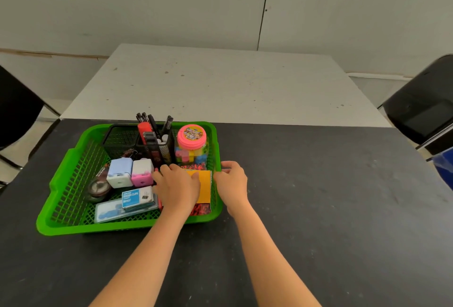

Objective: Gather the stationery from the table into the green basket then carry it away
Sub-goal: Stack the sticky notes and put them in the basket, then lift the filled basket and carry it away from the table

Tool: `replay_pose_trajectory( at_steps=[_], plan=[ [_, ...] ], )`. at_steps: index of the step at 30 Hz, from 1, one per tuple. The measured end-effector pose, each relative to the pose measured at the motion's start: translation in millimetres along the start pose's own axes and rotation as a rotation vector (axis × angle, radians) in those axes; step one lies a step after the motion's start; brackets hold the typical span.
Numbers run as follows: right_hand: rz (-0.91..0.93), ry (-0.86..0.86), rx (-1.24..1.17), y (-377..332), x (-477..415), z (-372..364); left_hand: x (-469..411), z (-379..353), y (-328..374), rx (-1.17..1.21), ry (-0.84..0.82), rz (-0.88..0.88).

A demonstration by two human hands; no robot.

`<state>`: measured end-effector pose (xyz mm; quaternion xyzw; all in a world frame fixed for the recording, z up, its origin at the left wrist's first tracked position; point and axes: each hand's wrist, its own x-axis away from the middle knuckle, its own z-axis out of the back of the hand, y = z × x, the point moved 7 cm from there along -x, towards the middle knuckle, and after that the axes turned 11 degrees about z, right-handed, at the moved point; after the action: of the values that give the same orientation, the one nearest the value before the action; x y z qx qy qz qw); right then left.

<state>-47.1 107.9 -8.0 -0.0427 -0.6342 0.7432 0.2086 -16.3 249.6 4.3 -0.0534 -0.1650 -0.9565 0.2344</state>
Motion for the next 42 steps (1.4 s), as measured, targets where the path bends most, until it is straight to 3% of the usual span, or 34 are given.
replay_pose_trajectory(
  at_steps=[5, 10, 15, 20, 34, 42],
  plan=[
    [0.029, 0.020, 0.030, -4.1, -4.0, -5.0, -5.5, 40.0, -16.1, 0.142, 0.253, -0.081],
    [0.022, 0.049, 0.072, 0.3, -8.0, -13.1, -50.2, 72.3, -77.0, 0.195, 0.441, 0.030],
    [0.047, 0.118, 0.099, 0.0, -5.8, -14.1, -91.9, 73.5, -147.3, 0.005, 0.241, 0.280],
    [0.096, 0.142, 0.119, -3.7, -4.0, -13.4, -97.8, 66.7, -160.7, 0.006, 0.142, 0.284],
    [0.186, 0.167, 0.322, -19.7, -5.2, -18.4, -99.0, 87.6, -171.7, 0.118, 0.205, 0.172],
    [0.238, 0.121, 0.362, -41.9, 2.6, -54.4, -104.4, 115.0, -207.3, 0.169, 0.252, 0.247]
  ],
)
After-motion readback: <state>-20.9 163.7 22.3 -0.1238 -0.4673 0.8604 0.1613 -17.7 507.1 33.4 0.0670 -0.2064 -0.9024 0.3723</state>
